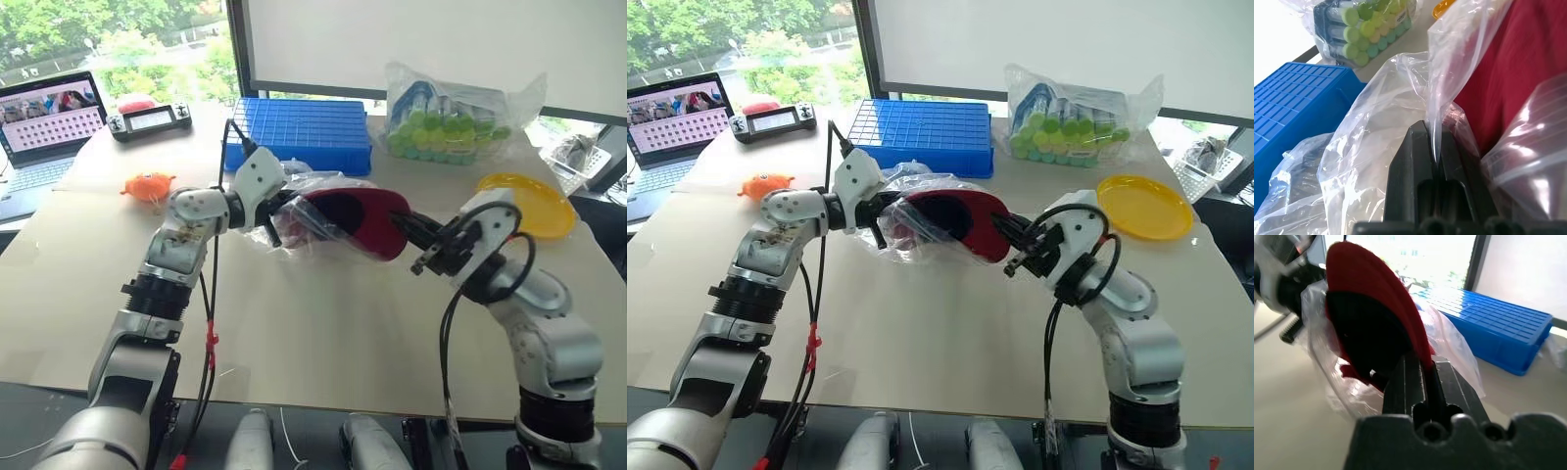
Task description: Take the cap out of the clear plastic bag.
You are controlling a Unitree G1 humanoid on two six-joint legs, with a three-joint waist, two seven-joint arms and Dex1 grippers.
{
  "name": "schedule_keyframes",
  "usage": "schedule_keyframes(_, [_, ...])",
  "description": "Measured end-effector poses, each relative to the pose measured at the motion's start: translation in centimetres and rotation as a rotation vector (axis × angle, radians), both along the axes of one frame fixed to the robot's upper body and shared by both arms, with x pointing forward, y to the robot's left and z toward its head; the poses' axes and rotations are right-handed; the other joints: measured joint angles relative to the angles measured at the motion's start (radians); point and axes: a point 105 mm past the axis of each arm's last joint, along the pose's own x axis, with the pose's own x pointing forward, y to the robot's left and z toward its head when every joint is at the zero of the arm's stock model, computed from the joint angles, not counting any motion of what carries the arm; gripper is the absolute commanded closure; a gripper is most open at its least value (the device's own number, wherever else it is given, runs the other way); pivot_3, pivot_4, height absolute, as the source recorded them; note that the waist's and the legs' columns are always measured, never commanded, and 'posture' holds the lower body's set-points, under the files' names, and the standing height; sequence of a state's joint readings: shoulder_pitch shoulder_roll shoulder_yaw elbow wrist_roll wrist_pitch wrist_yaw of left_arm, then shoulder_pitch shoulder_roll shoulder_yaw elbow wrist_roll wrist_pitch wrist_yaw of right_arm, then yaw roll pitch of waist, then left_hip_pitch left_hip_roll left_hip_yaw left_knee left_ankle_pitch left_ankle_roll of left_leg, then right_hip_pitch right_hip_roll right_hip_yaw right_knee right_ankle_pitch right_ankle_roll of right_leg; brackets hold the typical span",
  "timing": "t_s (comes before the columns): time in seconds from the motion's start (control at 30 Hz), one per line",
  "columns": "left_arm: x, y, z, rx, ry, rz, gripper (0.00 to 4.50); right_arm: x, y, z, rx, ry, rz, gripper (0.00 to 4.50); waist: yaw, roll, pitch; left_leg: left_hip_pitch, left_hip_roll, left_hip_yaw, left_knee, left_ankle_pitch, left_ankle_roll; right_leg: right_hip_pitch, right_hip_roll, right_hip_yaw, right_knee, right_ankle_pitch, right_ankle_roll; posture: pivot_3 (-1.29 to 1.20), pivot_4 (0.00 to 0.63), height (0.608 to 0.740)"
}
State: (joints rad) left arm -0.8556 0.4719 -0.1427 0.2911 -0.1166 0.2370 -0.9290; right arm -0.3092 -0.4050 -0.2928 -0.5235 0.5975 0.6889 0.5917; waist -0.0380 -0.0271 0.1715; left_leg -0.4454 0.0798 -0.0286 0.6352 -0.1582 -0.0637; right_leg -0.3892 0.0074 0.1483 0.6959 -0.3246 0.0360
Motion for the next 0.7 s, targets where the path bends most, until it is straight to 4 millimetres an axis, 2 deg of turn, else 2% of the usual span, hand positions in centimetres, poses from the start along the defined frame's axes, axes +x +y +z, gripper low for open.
schedule_keyframes(0.2, [-0.4,0.1,-0.6,0.017,-0.014,-0.032,4.50,-2.3,-3.2,4.7,0.339,-0.083,0.077,4.44,-0.007,0.000,0.000,0.000,0.000,0.000,0.000,0.000,0.000,0.000,0.000,0.000,0.000,0.000,0.000,0.00,0.150,0.713])
schedule_keyframes(0.27, [-0.8,0.1,-1.2,0.048,-0.030,-0.061,4.50,-2.5,-4.5,6.6,0.451,-0.133,0.070,4.44,-0.011,0.000,0.000,0.001,0.000,0.000,0.000,0.000,0.000,0.000,0.000,0.001,0.000,0.000,0.000,0.00,0.150,0.713])
schedule_keyframes(0.33, [-1.5,0.3,-2.0,0.093,-0.054,-0.112,4.50,-2.3,-7.0,8.9,0.563,-0.223,-0.016,4.44,-0.012,0.000,0.000,0.001,0.000,0.001,0.000,0.000,0.000,0.000,0.000,0.001,0.000,0.000,0.000,0.00,0.150,0.713])
schedule_keyframes(0.37, [-2.1,0.5,-2.5,0.117,-0.084,-0.159,4.50,-1.7,-8.7,10.0,0.592,-0.274,-0.121,4.44,-0.012,0.000,0.000,0.001,0.000,0.001,0.000,0.000,0.000,0.000,0.000,0.001,0.000,0.000,0.000,0.00,0.150,0.713])
schedule_keyframes(0.4, [-2.5,0.5,-2.8,0.130,-0.107,-0.192,4.50,-1.4,-9.5,10.5,0.582,-0.298,-0.190,4.44,-0.009,0.000,0.000,0.001,0.000,0.001,-0.001,0.000,0.000,0.000,0.000,0.001,0.000,0.000,0.000,0.00,0.150,0.713])
schedule_keyframes(0.47, [-3.4,0.8,-3.4,0.177,-0.181,-0.269,4.50,-0.5,-10.1,10.8,0.481,-0.336,-0.324,4.44,-0.007,0.001,0.000,0.001,0.000,0.001,-0.002,0.000,0.000,-0.001,0.000,0.001,0.000,0.000,0.000,0.00,0.150,0.713])
schedule_keyframes(0.53, [-4.2,1.0,-3.7,0.228,-0.282,-0.352,4.50,0.6,-9.2,10.5,0.290,-0.376,-0.421,4.44,-0.007,0.001,0.000,0.001,0.000,0.002,-0.004,0.000,0.000,-0.003,0.000,0.003,-0.001,0.000,0.000,0.00,0.150,0.713])
schedule_keyframes(0.57, [-4.4,0.9,-3.8,0.242,-0.314,-0.378,4.50,1.0,-8.4,10.2,0.210,-0.385,-0.431,4.44,-0.008,0.002,0.000,0.001,0.000,0.003,-0.004,0.000,0.000,-0.003,0.000,0.003,-0.001,0.000,0.000,0.00,0.150,0.713])
schedule_keyframes(0.67, [-5.2,1.2,-4.4,0.303,-0.458,-0.481,4.50,2.5,-4.9,8.2,-0.197,-0.472,-0.445,4.44,-0.008,0.002,0.000,0.001,0.000,0.004,-0.004,0.000,0.000,-0.004,0.000,0.004,-0.001,0.000,0.000,0.00,0.150,0.713])
schedule_keyframes(0.7, [-5.5,1.3,-4.7,0.331,-0.524,-0.525,4.50,3.0,-2.9,6.8,-0.360,-0.523,-0.414,4.44,-0.008,0.002,0.000,0.001,0.000,0.004,-0.004,0.000,0.000,-0.004,0.000,0.004,-0.001,0.000,0.000,0.00,0.150,0.713])
